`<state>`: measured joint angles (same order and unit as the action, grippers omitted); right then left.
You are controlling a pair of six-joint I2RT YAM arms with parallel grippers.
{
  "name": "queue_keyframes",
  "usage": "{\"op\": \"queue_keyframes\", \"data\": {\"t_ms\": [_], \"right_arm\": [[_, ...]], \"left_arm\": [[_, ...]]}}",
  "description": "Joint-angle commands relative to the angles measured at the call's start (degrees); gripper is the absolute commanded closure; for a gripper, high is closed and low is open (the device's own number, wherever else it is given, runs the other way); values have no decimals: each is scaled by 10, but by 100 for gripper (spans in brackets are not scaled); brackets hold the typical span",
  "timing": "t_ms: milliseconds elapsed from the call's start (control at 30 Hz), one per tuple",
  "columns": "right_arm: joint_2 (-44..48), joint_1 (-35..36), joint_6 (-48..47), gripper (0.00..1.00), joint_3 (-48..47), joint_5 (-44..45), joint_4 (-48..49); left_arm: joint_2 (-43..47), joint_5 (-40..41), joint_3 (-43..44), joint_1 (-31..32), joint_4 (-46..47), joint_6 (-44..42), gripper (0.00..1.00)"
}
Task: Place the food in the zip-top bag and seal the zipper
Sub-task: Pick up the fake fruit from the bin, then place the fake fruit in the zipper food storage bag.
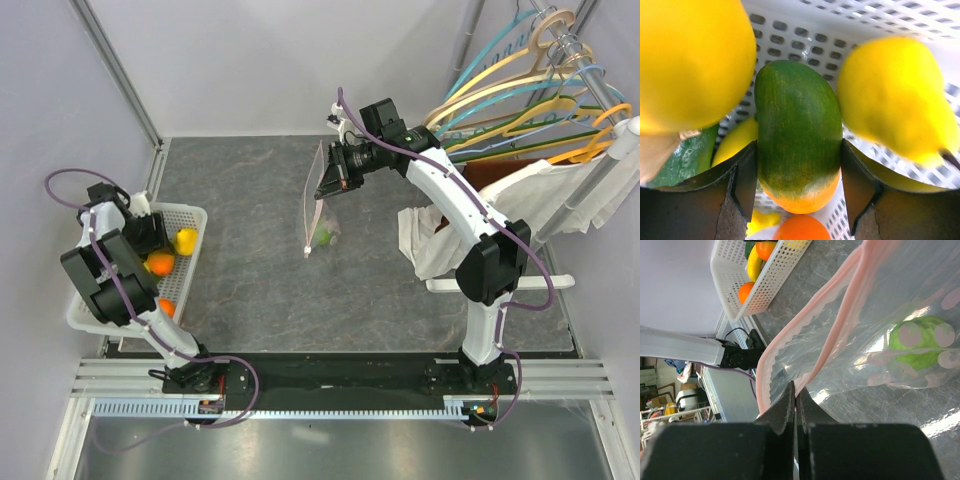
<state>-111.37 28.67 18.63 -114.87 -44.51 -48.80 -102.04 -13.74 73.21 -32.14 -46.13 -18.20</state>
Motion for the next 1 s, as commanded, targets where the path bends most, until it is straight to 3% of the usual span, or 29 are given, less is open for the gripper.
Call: {"op": "queue_keyframes", "data": {"t_ms": [0,167,300,433,467,533,633,833,967], "right_arm": [[21,3,-7,100,0,2,1],[19,3,-6,100,4,13,0],[13,4,-6,100,3,20,0],[-2,5,-4,100,-9,30,1],[-7,7,-4,100,-15,32,0],[-19,11,-3,100,-20,35,2],[-43,21,2,100,-35,36,5],[-82,43,18,100,-79,31,21],[-90,50,29,100,-81,21,32]], "left_arm": [[81,-44,64,-3,-49,13,50],[150,-104,145,5,-127,14,53],[212,-243,221,53,-166,19,53],[266,-292,261,189,-151,90,52],[278,-303,269,252,-141,107,52],[279,-322,274,303,-100,164,51],[280,-347,261,400,-24,225,52],[288,-339,172,473,116,315,52],[279,-278,115,515,140,322,52]]}}
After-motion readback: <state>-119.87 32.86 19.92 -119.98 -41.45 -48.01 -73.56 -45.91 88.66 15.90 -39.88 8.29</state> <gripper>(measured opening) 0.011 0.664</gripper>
